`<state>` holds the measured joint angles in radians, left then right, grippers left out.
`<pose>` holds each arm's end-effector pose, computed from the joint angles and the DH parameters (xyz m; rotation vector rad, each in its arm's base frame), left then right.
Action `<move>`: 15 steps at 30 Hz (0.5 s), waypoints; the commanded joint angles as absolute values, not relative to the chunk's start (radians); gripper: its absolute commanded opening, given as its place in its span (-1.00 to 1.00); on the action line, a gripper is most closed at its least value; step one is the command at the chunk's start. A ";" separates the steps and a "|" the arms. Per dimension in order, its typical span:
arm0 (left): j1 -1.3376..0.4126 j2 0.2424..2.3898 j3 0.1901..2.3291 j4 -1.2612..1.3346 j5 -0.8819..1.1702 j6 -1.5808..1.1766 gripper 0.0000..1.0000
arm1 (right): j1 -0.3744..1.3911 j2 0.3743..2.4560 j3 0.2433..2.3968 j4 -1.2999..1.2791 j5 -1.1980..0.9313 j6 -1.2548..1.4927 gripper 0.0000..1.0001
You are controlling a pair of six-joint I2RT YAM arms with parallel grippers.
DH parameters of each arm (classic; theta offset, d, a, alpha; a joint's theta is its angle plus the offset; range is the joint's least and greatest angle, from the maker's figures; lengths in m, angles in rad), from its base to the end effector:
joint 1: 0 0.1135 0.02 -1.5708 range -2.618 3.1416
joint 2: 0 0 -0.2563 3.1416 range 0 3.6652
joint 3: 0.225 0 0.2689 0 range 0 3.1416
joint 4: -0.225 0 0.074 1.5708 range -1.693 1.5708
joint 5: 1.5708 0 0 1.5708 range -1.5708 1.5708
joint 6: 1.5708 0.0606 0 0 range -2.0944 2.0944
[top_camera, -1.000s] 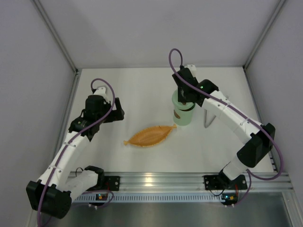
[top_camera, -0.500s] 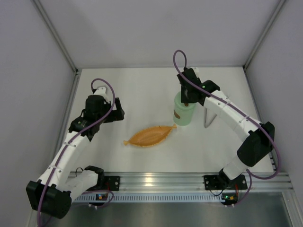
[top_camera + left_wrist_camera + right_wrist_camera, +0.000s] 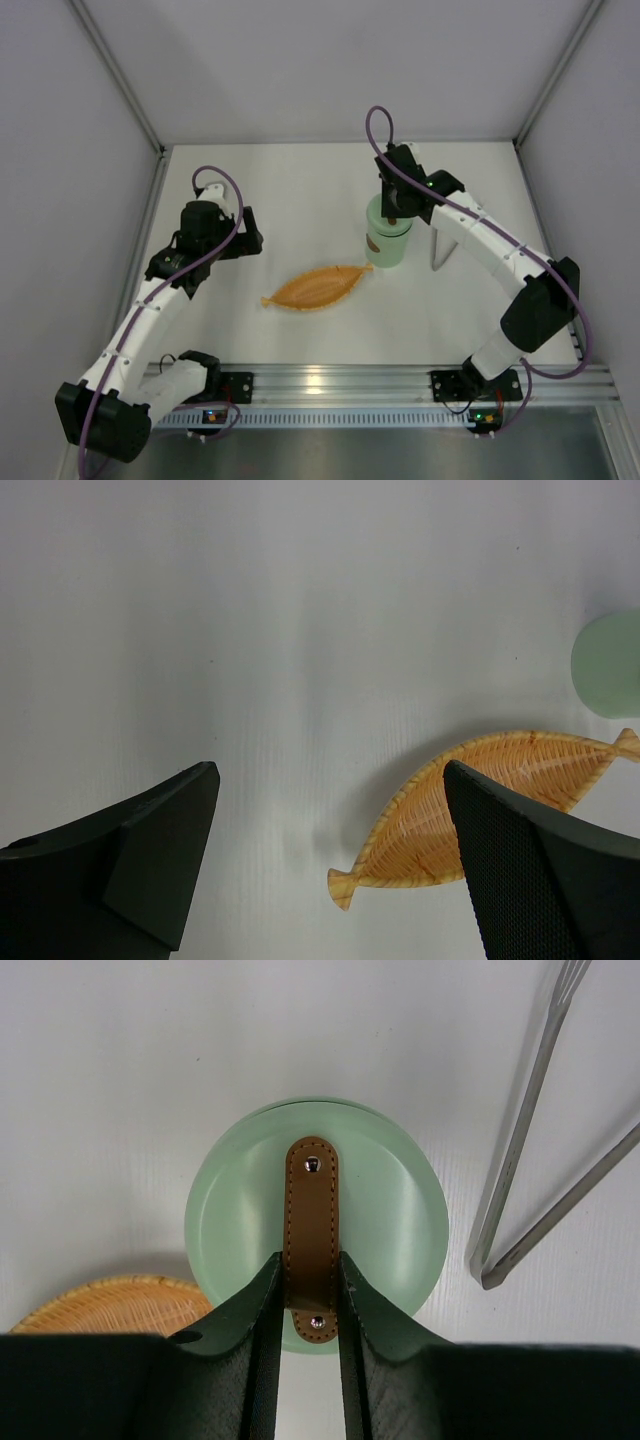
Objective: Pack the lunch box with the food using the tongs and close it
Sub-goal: Close the box lid on the packing box.
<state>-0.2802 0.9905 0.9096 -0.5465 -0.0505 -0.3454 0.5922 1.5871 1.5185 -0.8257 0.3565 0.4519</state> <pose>0.2454 -0.0674 0.2875 -0.1006 2.2106 -0.2942 0.3202 0.1899 0.3097 -0.0164 2.3906 0.0459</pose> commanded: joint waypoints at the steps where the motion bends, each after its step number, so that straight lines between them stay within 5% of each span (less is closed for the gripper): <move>1: -0.284 0.982 0.925 -0.532 -0.064 -0.344 0.98 | 0.572 1.595 1.519 -0.802 0.344 0.437 -0.80; 15: -0.284 0.980 0.925 -0.531 -0.066 -0.344 0.98 | 0.569 1.565 1.583 -0.888 0.351 0.413 -0.78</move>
